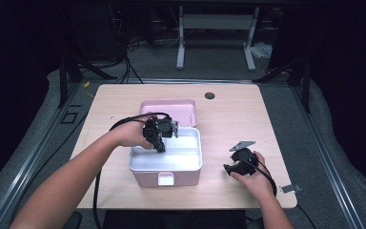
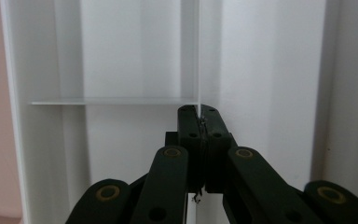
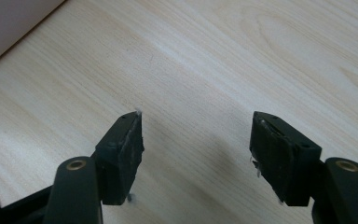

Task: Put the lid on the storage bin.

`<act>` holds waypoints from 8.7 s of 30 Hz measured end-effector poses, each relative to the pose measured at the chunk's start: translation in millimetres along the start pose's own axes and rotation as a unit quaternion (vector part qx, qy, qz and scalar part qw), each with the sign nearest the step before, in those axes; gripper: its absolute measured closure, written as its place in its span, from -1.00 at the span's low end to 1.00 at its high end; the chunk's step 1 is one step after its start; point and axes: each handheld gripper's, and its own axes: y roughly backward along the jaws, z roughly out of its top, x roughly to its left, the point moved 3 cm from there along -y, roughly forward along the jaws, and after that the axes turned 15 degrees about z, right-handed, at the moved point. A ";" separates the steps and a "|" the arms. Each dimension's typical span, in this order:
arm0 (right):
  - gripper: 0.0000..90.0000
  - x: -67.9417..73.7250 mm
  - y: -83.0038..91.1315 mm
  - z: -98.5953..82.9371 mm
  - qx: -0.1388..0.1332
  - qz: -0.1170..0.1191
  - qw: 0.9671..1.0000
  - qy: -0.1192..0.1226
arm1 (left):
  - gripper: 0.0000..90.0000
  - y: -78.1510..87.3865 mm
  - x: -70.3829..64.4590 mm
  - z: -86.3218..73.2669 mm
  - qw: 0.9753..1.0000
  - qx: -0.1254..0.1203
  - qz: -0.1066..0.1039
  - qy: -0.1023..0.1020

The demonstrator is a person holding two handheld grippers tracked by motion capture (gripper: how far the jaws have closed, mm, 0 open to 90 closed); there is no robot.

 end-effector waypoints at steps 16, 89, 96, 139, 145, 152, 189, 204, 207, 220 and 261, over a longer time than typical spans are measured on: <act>-0.24 0.3 0.3 0.0 0.000 -0.003 1.000 0.002 | 0.97 -5.2 -4.6 -6.8 1.000 -0.013 -0.002 -0.011; 0.17 -24.3 -18.2 219.5 -0.047 0.049 0.986 -0.150 | 0.95 -3.9 -8.2 -7.7 1.000 -0.007 0.018 0.010; 0.26 -31.0 -32.5 223.6 -0.041 0.049 0.984 -0.167 | 0.95 -4.3 -8.0 -8.1 1.000 -0.011 0.014 0.011; 0.75 -38.4 -61.7 234.1 -0.039 0.050 0.973 -0.220 | 0.95 -4.5 -7.1 -7.9 1.000 -0.009 0.013 0.011; 0.77 -37.7 -58.2 235.0 -0.046 0.050 0.973 -0.220 | 0.95 -4.3 -6.8 -7.9 1.000 -0.008 0.011 0.010; 0.81 -35.1 -50.1 238.4 -0.044 0.050 0.973 -0.223 | 0.95 -4.6 -6.6 -8.0 1.000 -0.011 0.010 0.011; 0.92 23.9 54.1 234.1 -0.169 0.031 0.980 -0.103 | 0.94 -4.3 -7.0 -8.4 1.000 -0.009 0.012 0.014; 0.94 64.0 83.9 198.2 -0.215 0.003 0.976 -0.038 | 0.92 -2.9 -9.3 -12.4 0.999 -0.021 0.028 0.042; 0.94 64.4 84.6 197.2 -0.215 0.004 0.976 -0.036 | 0.92 5.7 -7.1 -16.1 0.998 -0.034 0.025 0.056; 0.94 66.4 85.5 195.2 -0.215 0.002 0.976 -0.031 | 0.75 44.9 -1.5 -80.2 0.982 -0.104 0.035 0.154; 0.93 71.8 88.6 185.9 -0.221 0.010 0.975 -0.016 | 1.00 98.5 92.1 -129.2 0.854 -0.185 0.110 0.474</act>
